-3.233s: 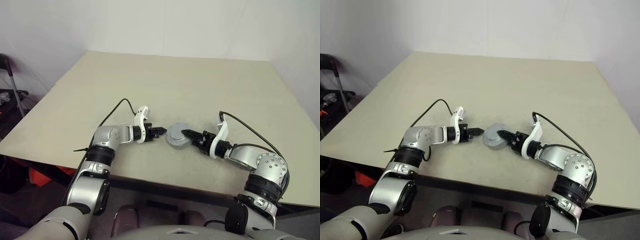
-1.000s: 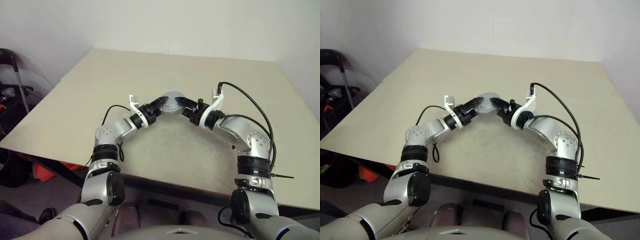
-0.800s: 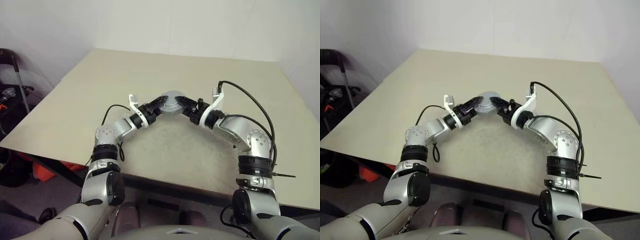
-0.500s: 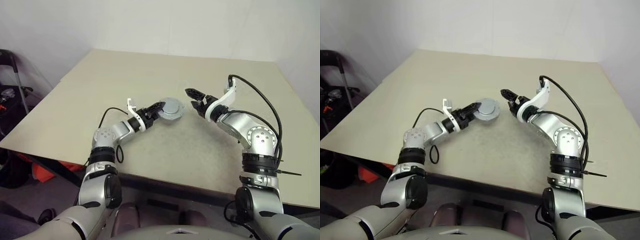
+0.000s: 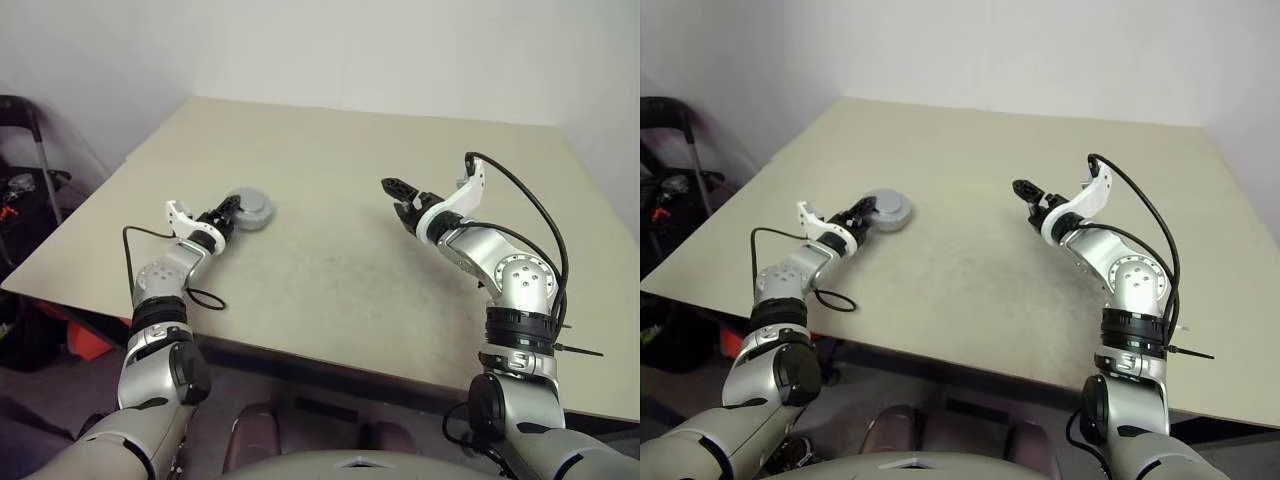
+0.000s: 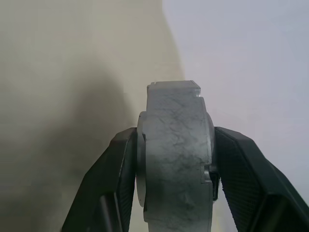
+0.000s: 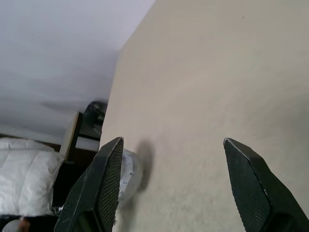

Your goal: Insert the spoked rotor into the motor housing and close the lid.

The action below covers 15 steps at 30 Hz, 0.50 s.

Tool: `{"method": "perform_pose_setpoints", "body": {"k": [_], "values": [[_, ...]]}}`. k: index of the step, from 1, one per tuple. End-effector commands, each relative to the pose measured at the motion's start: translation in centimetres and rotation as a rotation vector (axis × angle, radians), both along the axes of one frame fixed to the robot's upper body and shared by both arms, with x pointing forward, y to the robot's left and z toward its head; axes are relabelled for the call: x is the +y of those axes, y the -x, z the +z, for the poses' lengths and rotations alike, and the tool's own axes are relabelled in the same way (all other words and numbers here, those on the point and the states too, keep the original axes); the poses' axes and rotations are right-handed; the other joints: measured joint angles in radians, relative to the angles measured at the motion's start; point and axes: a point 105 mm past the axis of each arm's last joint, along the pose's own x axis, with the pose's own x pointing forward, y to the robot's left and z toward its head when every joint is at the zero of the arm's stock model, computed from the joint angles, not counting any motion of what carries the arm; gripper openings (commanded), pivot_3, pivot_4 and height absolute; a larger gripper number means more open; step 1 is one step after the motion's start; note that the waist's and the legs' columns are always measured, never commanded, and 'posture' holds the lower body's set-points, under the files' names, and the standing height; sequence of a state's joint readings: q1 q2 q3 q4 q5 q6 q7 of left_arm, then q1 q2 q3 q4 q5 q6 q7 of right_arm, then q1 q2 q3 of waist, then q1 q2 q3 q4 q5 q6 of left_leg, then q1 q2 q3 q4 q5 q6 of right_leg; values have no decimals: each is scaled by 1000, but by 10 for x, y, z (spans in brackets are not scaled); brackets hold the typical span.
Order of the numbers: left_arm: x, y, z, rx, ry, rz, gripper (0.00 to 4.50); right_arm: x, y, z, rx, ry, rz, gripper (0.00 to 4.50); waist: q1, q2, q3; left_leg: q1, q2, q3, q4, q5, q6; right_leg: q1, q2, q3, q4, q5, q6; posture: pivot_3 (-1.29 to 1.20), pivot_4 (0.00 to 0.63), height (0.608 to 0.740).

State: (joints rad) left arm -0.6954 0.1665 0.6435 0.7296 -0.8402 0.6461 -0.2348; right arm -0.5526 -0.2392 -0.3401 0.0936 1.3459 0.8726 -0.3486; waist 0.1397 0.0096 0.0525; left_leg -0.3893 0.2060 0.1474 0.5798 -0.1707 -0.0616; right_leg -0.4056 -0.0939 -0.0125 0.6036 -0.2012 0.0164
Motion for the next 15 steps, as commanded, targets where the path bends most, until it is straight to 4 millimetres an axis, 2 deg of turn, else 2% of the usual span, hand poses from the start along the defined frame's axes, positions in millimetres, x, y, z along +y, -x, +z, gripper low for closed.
{"method": "perform_pose_setpoints", "body": {"k": [1, 4, 7, 11, 12, 15], "values": [[-8, -7, 13, -44, 4, 0, 2244, 3, -2, 12, -49, -6, 16, 3694, 7, -1, 0, 0, 0, 0, 1, 0, 0, 0, 0, 0, 1, 0, 0, 0, 0, 740], [-9, -7, 12, -41, -4, 1, 2244, 4, -2, 10, -45, -6, 21, 3694, 9, -1, 0, 1, 0, 0, 1, 0, -1, 0, 0, 0, 2, 0, 0, 0, 0, 740], [-1, -7, 11, -41, -32, 24, 2244, 2, -4, 6, -33, -9, 23, 3694, 9, -1, 0, 2, 0, 0, 1, 1, -1, 0, 0, 0, 2, 0, 0, 0, 0, 740], [15, -7, 7, -6, -99, 62, 3459, 1, -5, 0, -17, -2, 32, 3733, 6, -1, 0, 2, 1, 0, 1, 1, -2, 0, 0, 0, 3, 0, 0, 0, 0, 740], [27, -8, 9, -7, -118, 97, 3793, 1, -5, -1, -12, 3, 33, 3733, 6, -1, 0, 3, 1, 0, 1, 1, -2, 0, 0, 0, 3, 0, 0, 0, 0, 740], [52, -11, 18, -20, -166, 165, 3793, -3, -9, -2, -7, 10, 29, 3733, -9, -1, 0, 5, 2, 0, 0, 2, -3, 0, 0, 1, 3, 0, 0, 0, 0, 740]]}}
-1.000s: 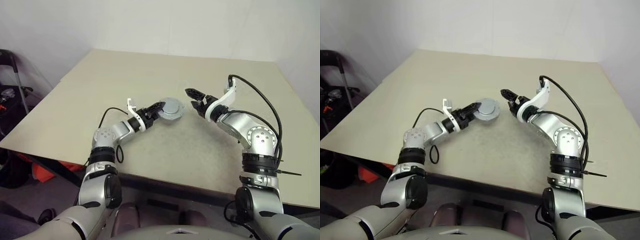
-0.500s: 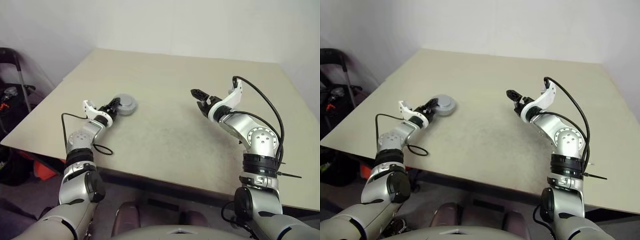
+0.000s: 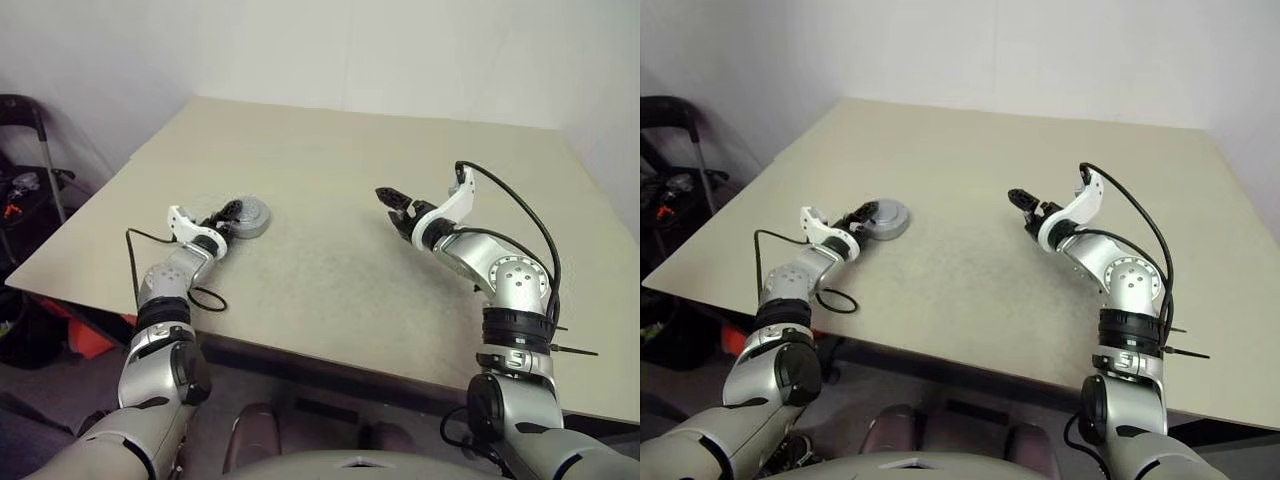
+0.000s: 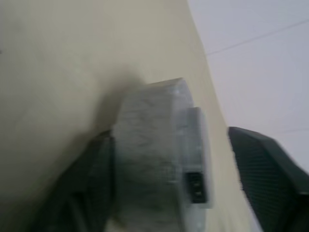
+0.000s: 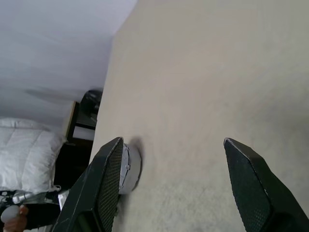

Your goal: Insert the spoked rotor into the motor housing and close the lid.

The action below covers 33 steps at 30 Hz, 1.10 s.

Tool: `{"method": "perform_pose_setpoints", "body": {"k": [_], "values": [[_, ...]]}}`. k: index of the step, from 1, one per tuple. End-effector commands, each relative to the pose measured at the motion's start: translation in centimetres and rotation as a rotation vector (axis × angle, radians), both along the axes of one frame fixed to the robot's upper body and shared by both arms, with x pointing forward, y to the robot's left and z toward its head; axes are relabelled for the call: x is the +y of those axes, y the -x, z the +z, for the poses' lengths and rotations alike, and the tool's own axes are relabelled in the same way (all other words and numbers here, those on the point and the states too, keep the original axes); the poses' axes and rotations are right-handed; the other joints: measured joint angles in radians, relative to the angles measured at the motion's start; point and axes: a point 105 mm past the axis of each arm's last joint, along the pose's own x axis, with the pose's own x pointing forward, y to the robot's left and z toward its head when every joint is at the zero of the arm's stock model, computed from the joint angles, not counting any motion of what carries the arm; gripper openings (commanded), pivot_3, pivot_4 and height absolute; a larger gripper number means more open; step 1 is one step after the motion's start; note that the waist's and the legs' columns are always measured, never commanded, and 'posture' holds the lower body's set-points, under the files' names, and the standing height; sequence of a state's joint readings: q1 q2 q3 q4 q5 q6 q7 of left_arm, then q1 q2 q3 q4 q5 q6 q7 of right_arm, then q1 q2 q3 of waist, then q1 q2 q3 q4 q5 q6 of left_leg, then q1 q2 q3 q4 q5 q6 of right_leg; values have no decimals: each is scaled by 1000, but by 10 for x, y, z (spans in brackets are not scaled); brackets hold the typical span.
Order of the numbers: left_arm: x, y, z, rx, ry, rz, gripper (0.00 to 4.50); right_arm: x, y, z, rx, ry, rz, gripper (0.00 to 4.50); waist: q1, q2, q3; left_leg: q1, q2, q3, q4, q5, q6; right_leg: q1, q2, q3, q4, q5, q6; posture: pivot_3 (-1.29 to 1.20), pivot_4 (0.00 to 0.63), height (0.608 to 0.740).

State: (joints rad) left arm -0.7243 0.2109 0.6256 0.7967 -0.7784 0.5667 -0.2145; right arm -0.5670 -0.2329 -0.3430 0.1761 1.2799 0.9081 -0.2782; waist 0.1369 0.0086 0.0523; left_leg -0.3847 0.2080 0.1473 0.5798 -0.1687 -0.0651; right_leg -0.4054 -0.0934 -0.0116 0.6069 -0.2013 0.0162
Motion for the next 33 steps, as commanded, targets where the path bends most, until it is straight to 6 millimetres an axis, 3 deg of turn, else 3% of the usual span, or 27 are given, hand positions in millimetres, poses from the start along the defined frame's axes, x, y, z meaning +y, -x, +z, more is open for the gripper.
{"method": "perform_pose_setpoints", "body": {"k": [1, 4, 9, 13, 16, 18, 22, 25, 28, 33], "values": [[40, -7, 26, -63, -102, 107, 3793, -8, -7, 15, -48, 4, -13, 3733, -12, 0, 0, 0, 0, 0, 0, 0, 0, 0, 0, 0, 0, -1, 1, 0, 0, 740], [50, -10, 36, -86, -159, 122, 3793, -12, -9, 15, -50, 17, -15, 3733, -13, 0, 0, 0, 0, 0, 0, 0, -1, 0, 0, 0, 0, -2, 3, 0, 0, 740], [33, -18, 55, -183, -326, 63, 3793, -20, -10, 26, -161, 143, -28, 3733, -1, 0, 0, -2, -2, 0, 0, 0, 0, 0, -1, -1, -1, 0, -1, 0, 0, 740], [-24, -18, 90, -449, -488, -120, 3793, -36, -3, 32, -356, 494, -22, 3733, 20, -2, 1, -4, -2, 0, 1, 0, 0, 0, -2, -1, -1, 0, -1, 0, 0, 740], [-81, -1, 99, -591, -590, -398, 3793, -53, 5, 26, -408, 671, 51, 3733, 21, -3, 1, -6, 0, 0, 1, 0, -1, 1, -5, -1, -1, 0, -1, 0, 0, 740], [-114, 14, 99, -670, -695, -564, 3793, -68, 10, 24, -438, 808, 99, 3733, 20, -3, 1, -6, -1, 0, 1, 0, 0, 1, -6, -1, -1, 0, -2, 0, 0, 740], [-143, 30, 91, -733, -806, -717, 3793, -85, 14, 22, -449, 913, 138, 3733, 4, -3, 1, -3, -1, 2, 1, 0, 1, 1, -5, 0, 0, -2, -5, 0, 0, 740], [-164, 41, 73, -762, -917, -824, 3793, -97, 15, 17, -433, 1020, 148, 3733, -10, -2, 1, 0, 0, 2, 1, 1, 1, 1, -4, 0, 1, -2, -6, 0, 0, 740], [-168, 42, 62, -757, -956, -832, 3793, -100, 16, 15, -442, 1062, 157, 3733, -13, -2, 1, 0, -1, 2, 1, 3, 6, 1, -4, 0, 1, -2, -8, 0, 0, 740], [-166, 38, 61, -752, -968, -792, 3793, -98, 14, 7, -436, 1068, 156, 3733, -13, -2, 1, 0, -1, 2, 1, 5, 11, 1, -4, 1, 1, 0, -10, 0, 0, 740]]}}
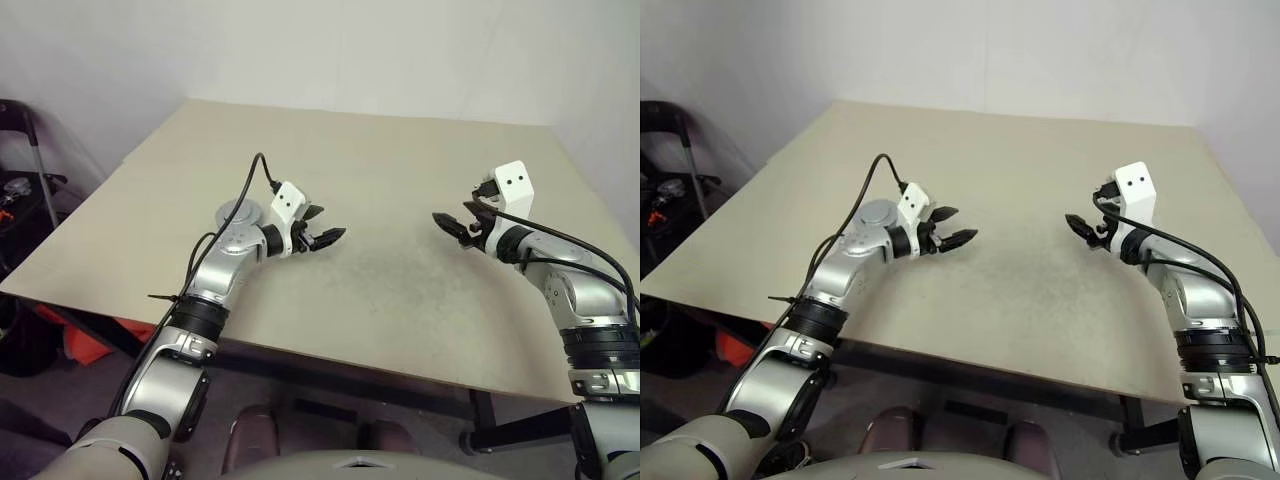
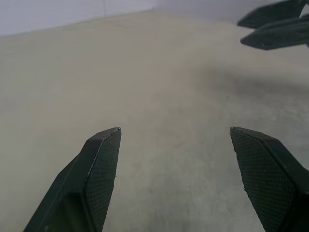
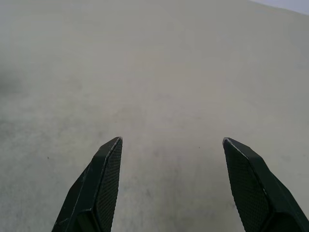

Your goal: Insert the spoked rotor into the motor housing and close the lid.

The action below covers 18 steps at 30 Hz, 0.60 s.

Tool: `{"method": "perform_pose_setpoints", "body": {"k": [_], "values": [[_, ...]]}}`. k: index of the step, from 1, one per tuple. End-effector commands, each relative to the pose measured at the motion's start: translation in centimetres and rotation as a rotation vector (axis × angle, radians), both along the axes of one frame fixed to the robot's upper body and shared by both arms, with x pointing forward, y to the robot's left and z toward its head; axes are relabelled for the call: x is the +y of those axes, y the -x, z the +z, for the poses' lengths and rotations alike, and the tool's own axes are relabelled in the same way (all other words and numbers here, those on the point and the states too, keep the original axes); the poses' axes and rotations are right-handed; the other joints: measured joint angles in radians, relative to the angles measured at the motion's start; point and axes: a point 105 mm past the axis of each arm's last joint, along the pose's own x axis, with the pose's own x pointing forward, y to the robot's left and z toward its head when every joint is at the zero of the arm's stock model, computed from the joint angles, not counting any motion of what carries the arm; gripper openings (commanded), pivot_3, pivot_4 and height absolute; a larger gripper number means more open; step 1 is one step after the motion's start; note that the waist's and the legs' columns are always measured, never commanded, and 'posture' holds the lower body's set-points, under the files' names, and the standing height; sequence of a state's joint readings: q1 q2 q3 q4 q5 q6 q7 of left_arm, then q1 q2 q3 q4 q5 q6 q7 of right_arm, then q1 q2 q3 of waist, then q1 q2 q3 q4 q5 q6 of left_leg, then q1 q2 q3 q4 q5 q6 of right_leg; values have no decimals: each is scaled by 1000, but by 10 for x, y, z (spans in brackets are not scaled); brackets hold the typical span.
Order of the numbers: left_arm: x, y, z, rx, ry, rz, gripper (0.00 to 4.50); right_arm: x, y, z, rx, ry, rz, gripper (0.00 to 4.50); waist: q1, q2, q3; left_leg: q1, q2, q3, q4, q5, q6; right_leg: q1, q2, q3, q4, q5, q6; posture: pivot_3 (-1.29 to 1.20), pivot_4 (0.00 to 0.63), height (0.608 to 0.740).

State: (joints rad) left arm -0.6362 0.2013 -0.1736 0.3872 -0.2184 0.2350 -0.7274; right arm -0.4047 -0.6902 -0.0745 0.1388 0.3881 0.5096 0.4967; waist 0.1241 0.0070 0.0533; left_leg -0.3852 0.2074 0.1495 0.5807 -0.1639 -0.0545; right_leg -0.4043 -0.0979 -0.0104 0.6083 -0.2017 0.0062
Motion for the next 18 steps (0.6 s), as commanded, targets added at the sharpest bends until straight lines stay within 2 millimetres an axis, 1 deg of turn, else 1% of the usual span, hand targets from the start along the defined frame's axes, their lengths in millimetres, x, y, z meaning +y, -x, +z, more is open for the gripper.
{"method": "perform_pose_setpoints", "body": {"k": [1, 7, 18], "values": [[3, -5, 15, -61, 23, 30, 3793, 0, -3, 6, -46, 18, -2, 3733, 0, 0, 0, 0, 0, 0, 0, 0, 1, 0, 0, 0, 0, 0, 0, 0, 0, 740], [5, -7, 20, -76, 30, 49, 3793, 1, -5, 6, -61, 2, -9, 3733, 0, 0, 0, 0, 0, 0, 0, -1, 5, 1, -1, 0, 0, 0, -1, 0, 0, 740], [7, -9, 21, -100, 15, 90, 3793, 6, -12, -1, -71, -11, -22, 3733, 0, 0, 0, 0, 0, 0, 0, -2, 6, 1, -1, 0, 0, 0, -1, 0, 0, 740]]}}
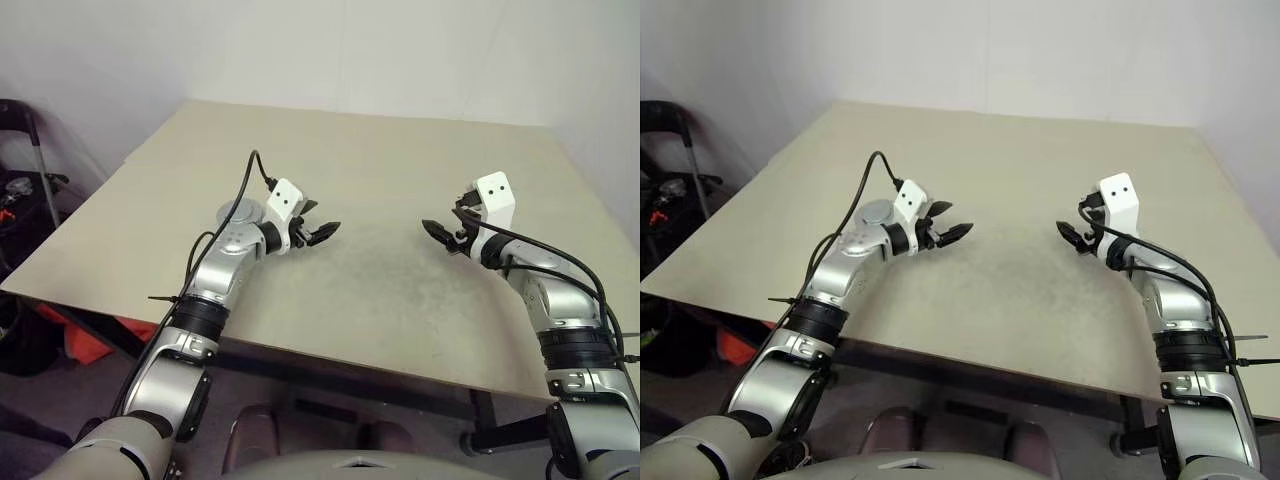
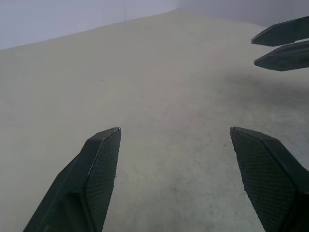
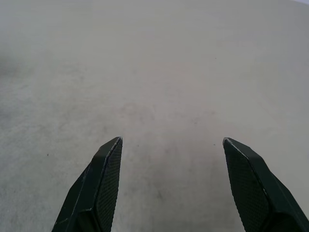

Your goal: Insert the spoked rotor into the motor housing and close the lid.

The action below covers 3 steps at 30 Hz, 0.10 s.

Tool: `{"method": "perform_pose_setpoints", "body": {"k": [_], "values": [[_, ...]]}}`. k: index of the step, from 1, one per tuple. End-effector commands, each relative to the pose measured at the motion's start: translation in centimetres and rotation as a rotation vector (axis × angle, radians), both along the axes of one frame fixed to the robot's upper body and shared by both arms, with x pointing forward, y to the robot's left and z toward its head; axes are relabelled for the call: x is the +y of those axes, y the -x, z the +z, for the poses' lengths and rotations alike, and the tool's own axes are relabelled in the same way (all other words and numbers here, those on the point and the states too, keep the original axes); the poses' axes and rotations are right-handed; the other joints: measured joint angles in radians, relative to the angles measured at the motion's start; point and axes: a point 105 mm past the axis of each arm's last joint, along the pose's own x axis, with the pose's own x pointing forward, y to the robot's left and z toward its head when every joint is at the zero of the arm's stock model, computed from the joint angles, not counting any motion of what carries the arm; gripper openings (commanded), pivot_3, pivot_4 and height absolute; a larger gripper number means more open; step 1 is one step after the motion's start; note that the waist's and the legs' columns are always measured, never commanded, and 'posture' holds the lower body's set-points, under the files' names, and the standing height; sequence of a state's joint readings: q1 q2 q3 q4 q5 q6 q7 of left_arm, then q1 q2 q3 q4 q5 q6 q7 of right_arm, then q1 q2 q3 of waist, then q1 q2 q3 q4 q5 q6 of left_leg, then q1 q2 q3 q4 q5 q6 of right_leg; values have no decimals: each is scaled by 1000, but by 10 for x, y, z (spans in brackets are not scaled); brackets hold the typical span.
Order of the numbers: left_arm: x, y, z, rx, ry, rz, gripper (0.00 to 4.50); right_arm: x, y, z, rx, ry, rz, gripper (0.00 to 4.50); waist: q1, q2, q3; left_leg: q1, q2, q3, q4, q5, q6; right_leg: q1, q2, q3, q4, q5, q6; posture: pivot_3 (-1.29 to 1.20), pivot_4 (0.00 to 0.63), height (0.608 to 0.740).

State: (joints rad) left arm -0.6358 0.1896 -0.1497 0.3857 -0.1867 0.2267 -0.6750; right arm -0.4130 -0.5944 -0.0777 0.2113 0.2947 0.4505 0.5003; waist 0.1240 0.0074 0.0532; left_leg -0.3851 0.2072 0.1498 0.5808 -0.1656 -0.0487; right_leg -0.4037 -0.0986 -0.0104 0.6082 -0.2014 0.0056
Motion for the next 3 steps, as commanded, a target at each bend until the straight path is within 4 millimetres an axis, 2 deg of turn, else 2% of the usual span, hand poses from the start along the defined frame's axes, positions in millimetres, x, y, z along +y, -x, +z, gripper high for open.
{"method": "perform_pose_setpoints", "body": {"k": [1, 3], "values": [[2, -3, 19, -79, 21, 24, 3793, -1, -7, 19, -78, -3, -9, 3733, 0, 0, 0, 0, 0, 0, 0, 0, 0, 0, 0, 0, 0, 0, 0, 0, 0, 740], [2, -3, 18, -79, 21, 26, 3793, 0, -7, 18, -76, -8, -5, 3733, 0, 0, 0, 0, 0, 0, 0, 0, 0, 0, 0, 0, 0, 0, 0, 0, 0, 740]]}}
